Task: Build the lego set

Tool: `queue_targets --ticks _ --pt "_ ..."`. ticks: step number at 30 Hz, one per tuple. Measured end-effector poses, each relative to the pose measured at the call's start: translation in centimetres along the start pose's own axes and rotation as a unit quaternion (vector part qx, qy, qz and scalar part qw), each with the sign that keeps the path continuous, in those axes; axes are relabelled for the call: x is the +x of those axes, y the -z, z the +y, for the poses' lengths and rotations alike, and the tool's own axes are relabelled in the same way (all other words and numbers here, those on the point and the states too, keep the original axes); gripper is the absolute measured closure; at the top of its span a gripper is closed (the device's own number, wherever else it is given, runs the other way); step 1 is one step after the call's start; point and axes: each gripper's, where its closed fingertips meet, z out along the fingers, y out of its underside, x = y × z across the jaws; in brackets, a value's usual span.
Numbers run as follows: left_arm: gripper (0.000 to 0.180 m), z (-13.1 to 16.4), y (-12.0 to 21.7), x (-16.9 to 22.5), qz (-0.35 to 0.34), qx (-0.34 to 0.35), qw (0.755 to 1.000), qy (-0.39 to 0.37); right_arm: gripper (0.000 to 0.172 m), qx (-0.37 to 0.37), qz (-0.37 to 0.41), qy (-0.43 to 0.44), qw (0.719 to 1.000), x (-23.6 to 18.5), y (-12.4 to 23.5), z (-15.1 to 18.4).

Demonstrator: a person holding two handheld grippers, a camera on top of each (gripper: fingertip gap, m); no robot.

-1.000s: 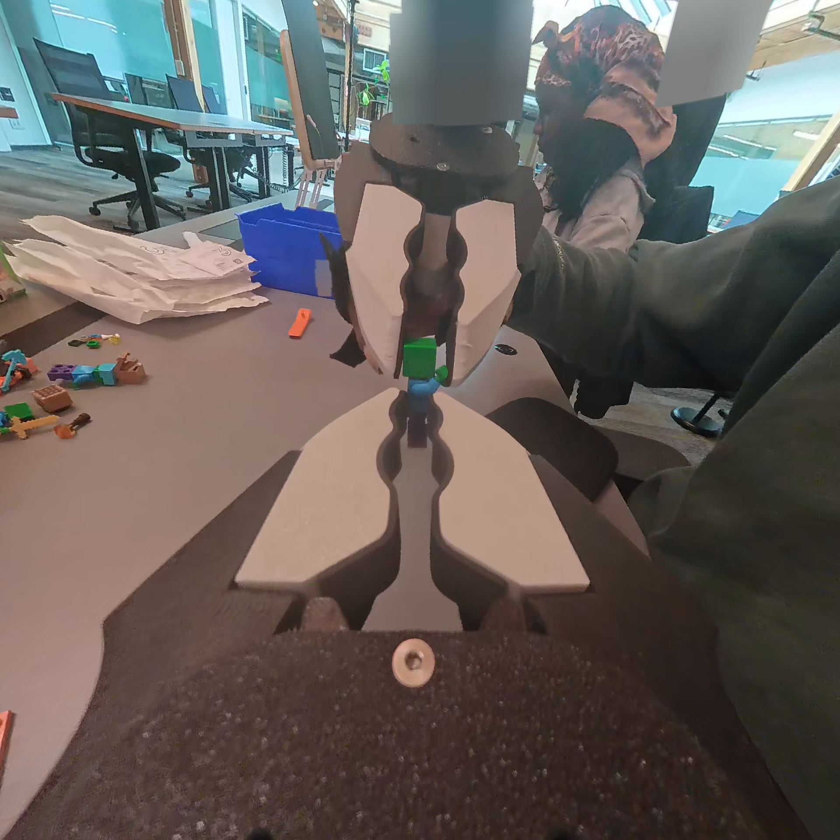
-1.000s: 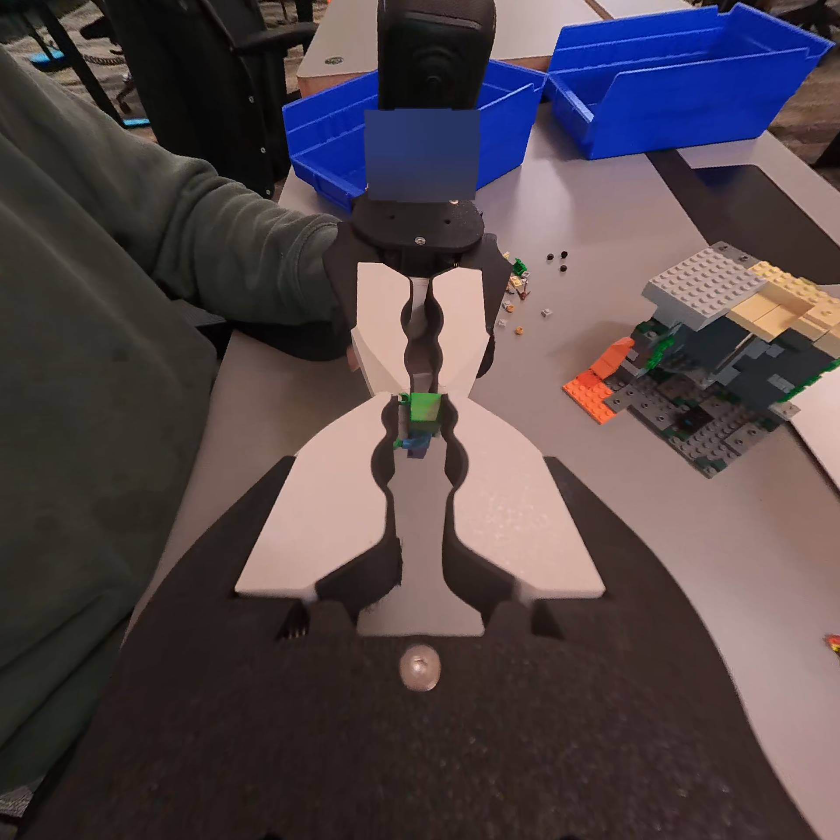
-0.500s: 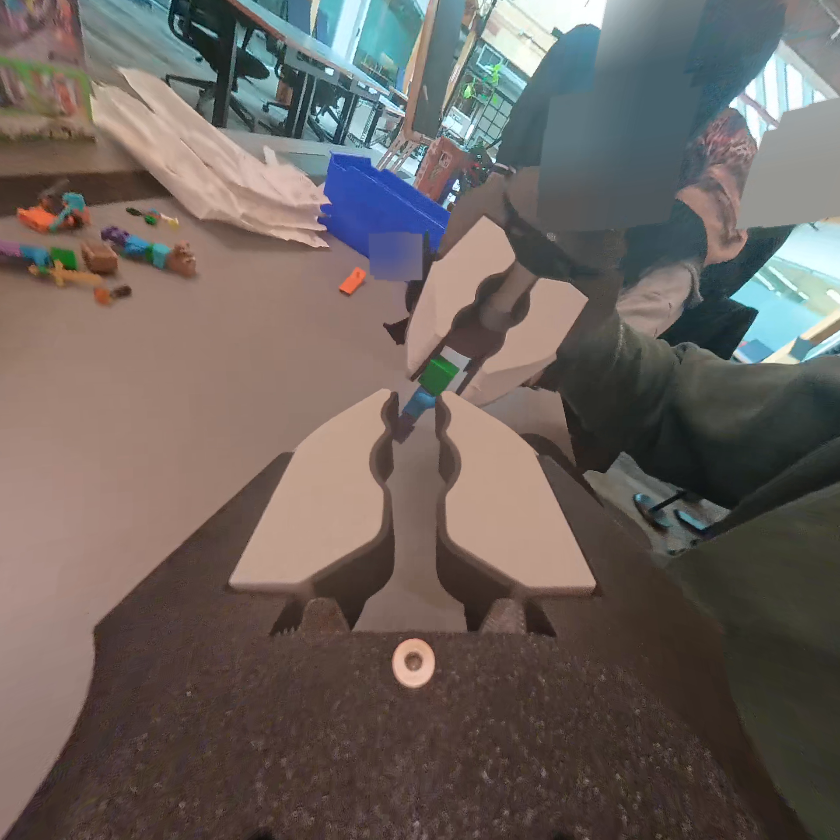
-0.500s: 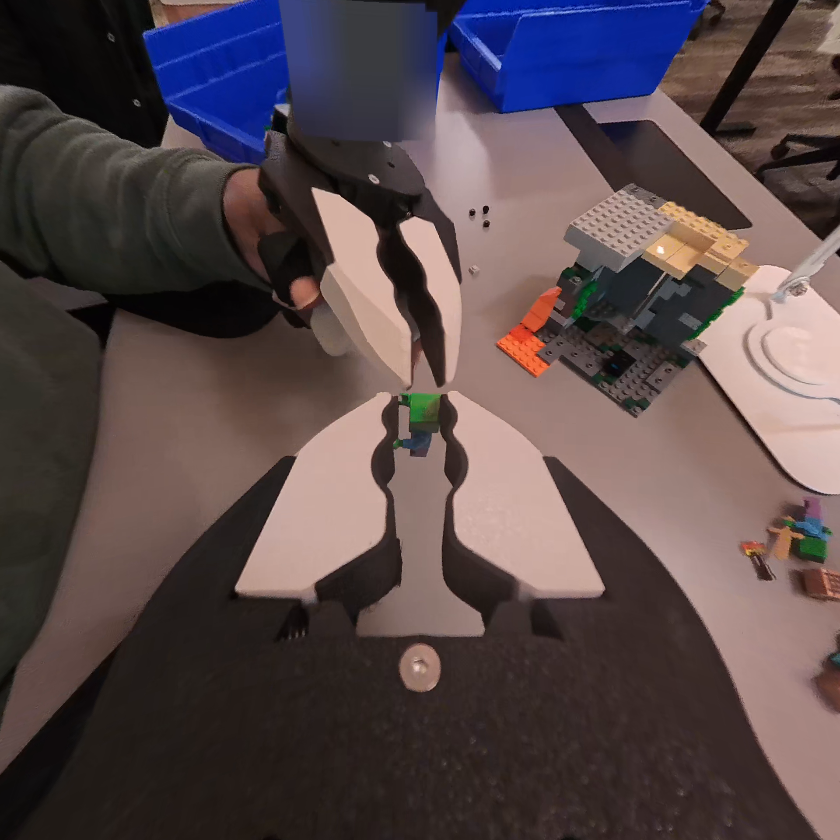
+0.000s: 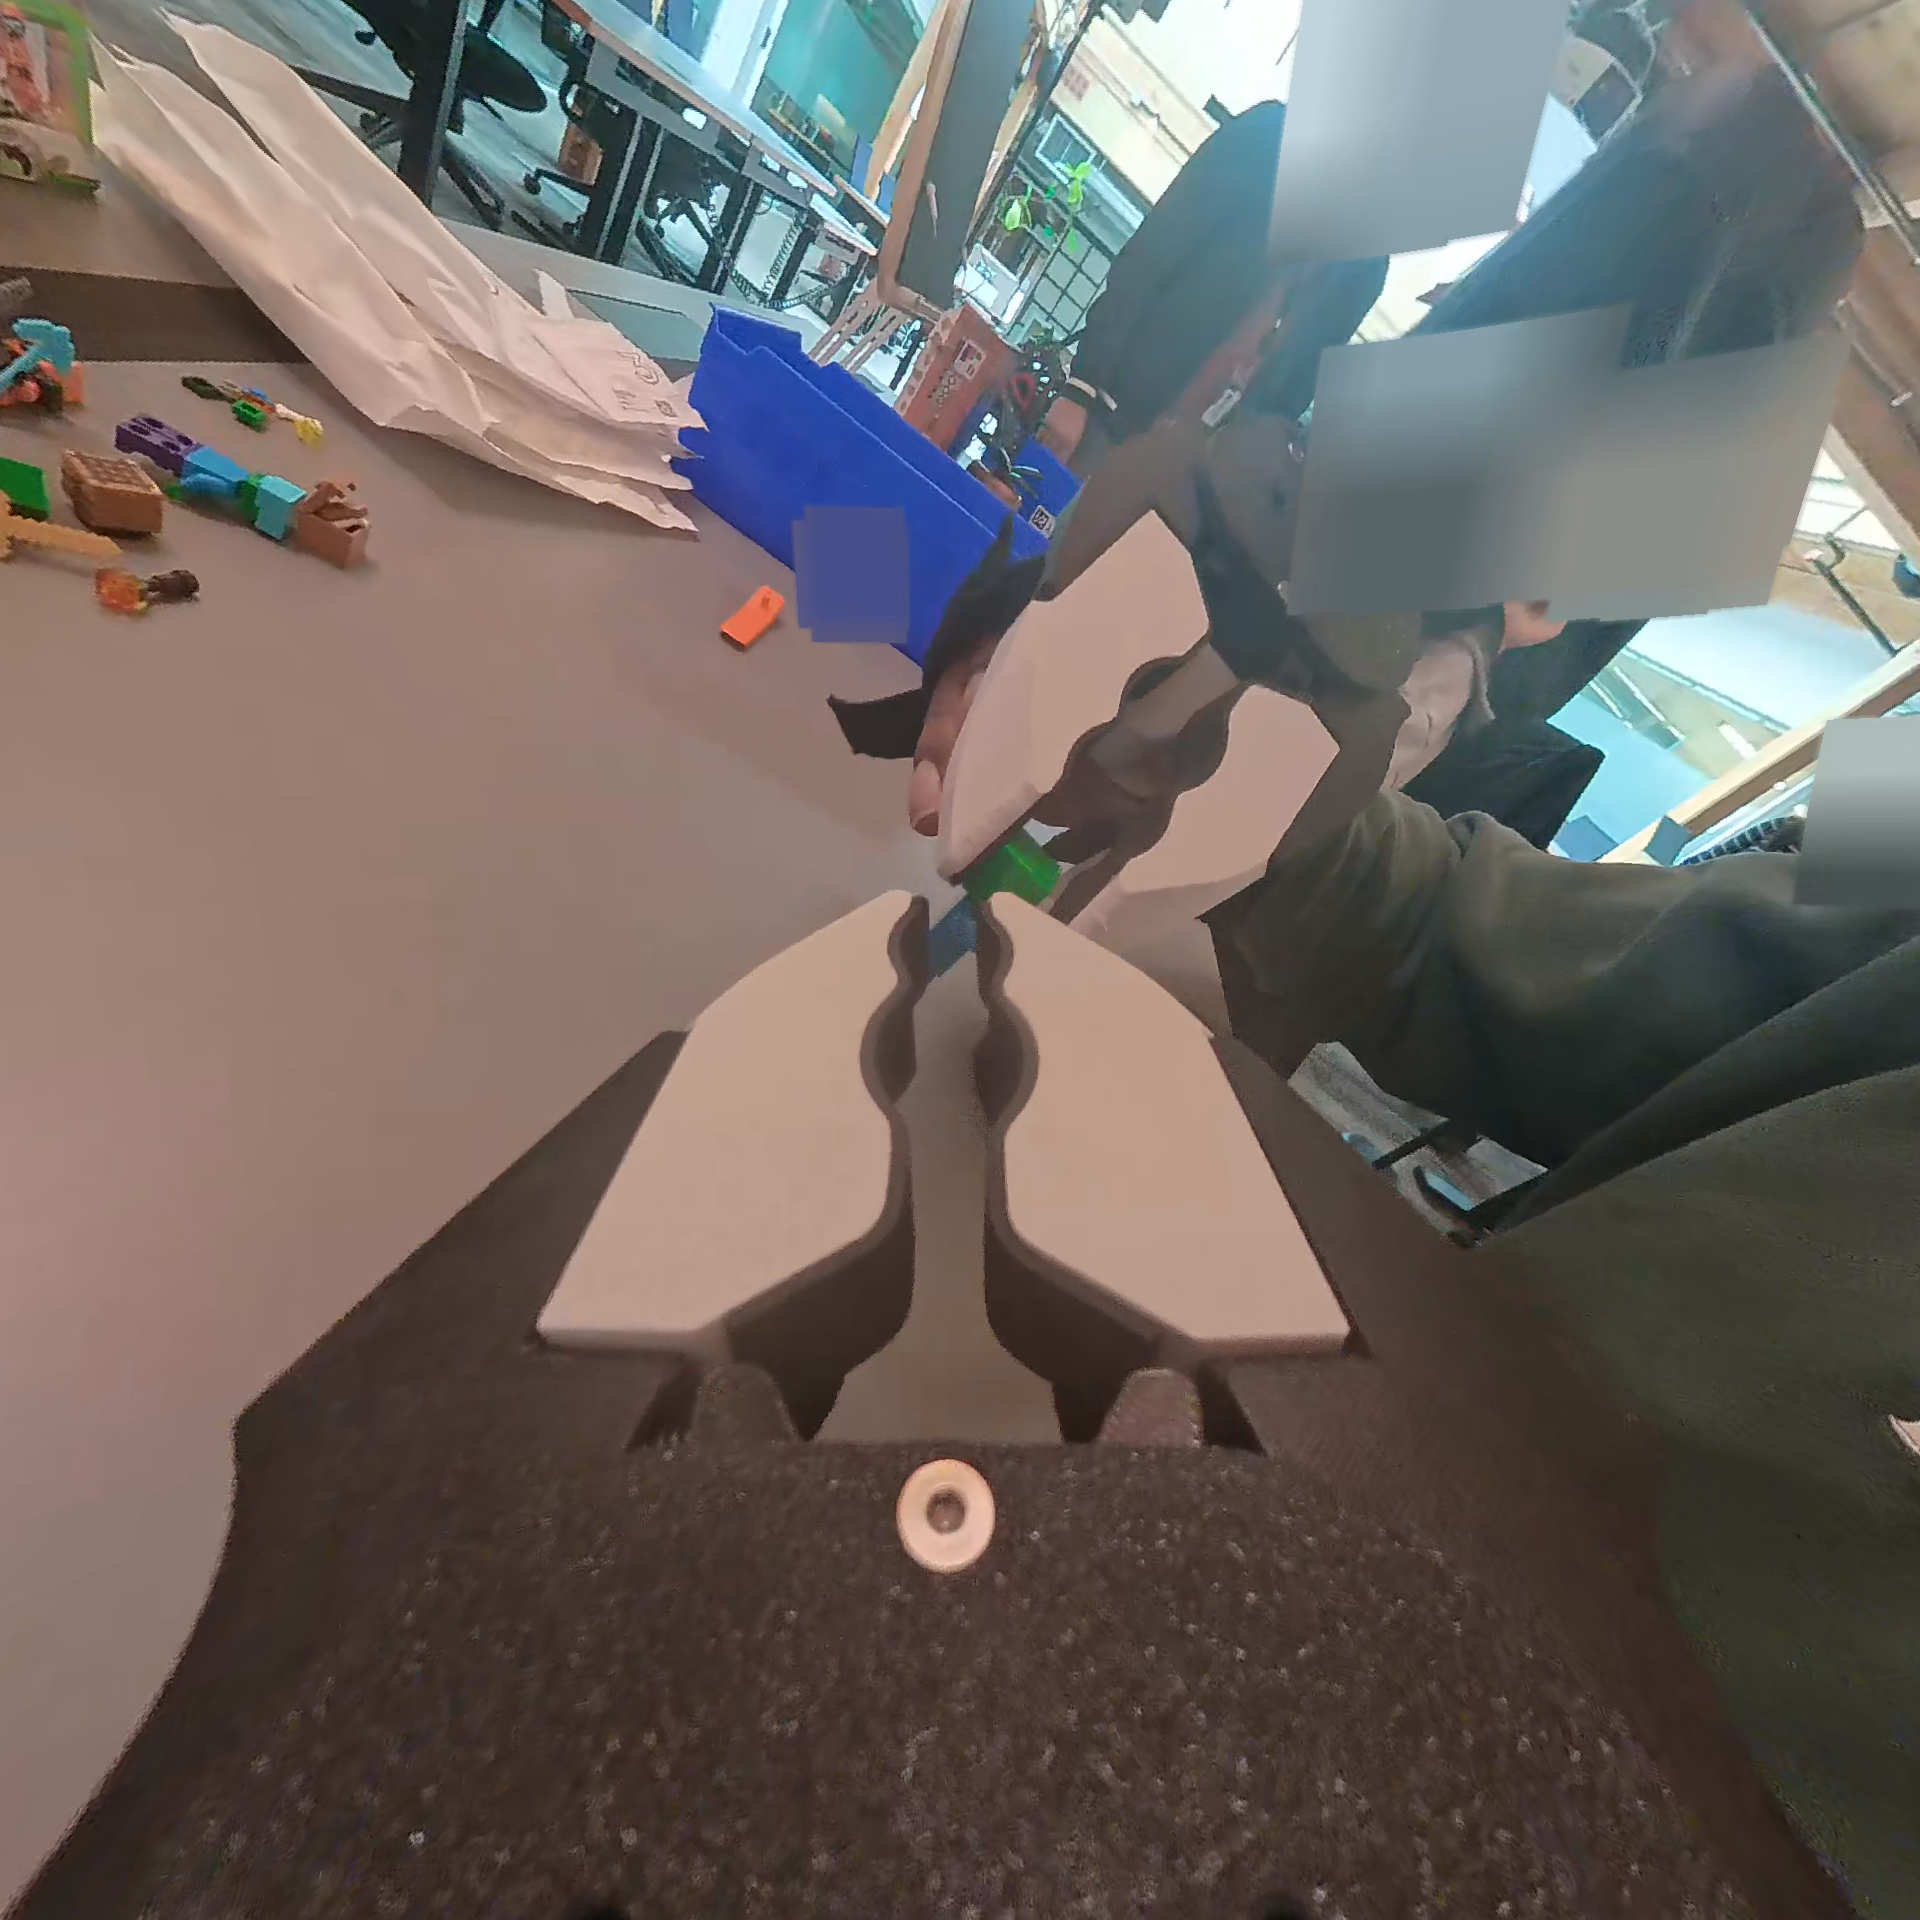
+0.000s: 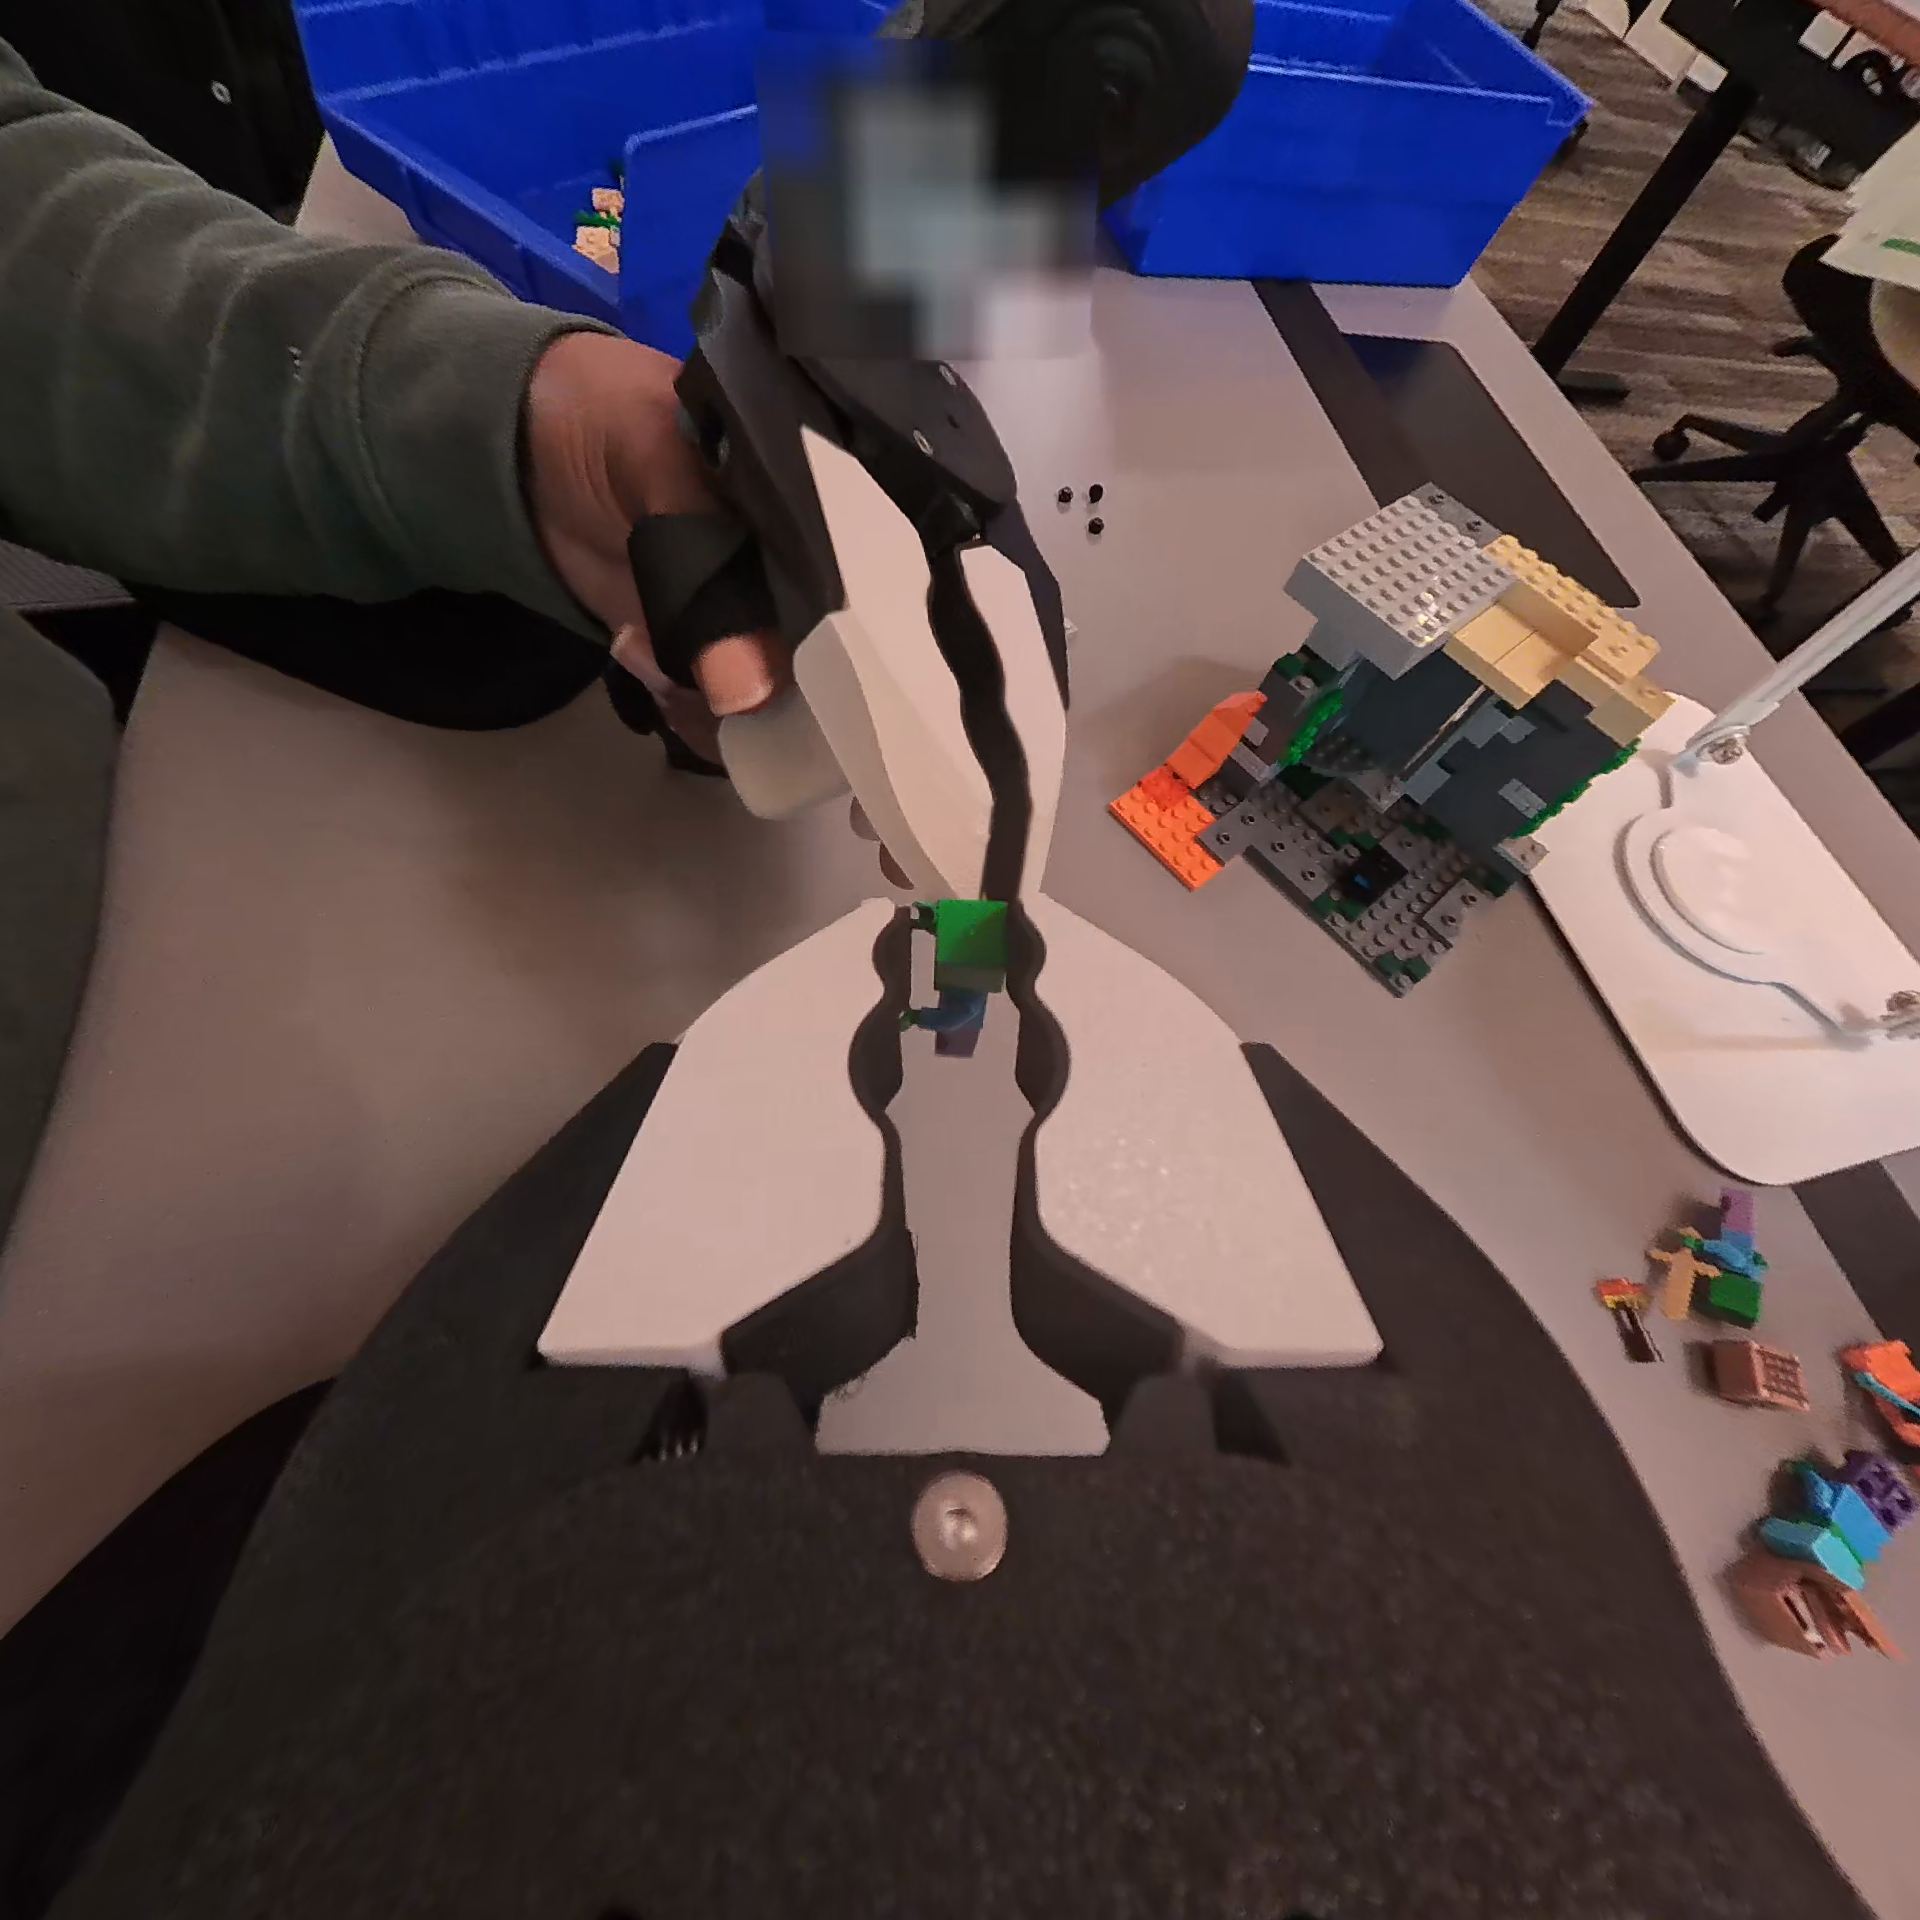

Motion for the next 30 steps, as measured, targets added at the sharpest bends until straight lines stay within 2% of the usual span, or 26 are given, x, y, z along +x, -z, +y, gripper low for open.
queue_targets --ticks 5,8,10,13,17,20,24,30 --pt "0.18 0.3 0.0 0.4 0.006 -0.015 1.0 -0.016 0.155 -0.002 0.0 -0.002 1.0 0.2 0.2 0.2" --pt "0.174 1.2 -0.6 0.9 0.026 -0.034 0.999 -0.006 0.155 0.014 0.0 0.0 1.0 0.4 0.8 -0.4" --pt "0.174 1.6 -0.9 0.9 0.021 -0.048 0.999 -0.016 0.155 0.008 0.012 0.015 1.0 0.6 0.9 -0.4" --pt "0.173 1.4 -0.5 0.2 -0.002 -0.048 0.998 -0.029 0.155 0.004 0.006 -0.009 1.0 1.1 1.3 -0.2" --pt "0.175 0.8 0.0 -1.0 -0.06 -0.04 0.994 -0.084 0.155 -0.066 -0.007 -0.045 0.997 5.5 1.2 3.4" --pt "0.175 0.5 0.2 -1.7 -0.094 -0.036 0.988 -0.115 0.155 -0.08 -0.06 -0.09 0.991 7.8 -0.1 6.3" --pt "0.175 0.0 0.9 -2.6 -0.139 -0.027 0.977 -0.157 0.154 -0.091 -0.081 -0.093 0.988 8.5 -1.4 8.9" --pt "0.175 -0.7 1.5 -3.4 -0.167 -0.012 0.971 -0.171 0.149 -0.094 -0.097 -0.096 0.986 7.4 -2.2 9.8"
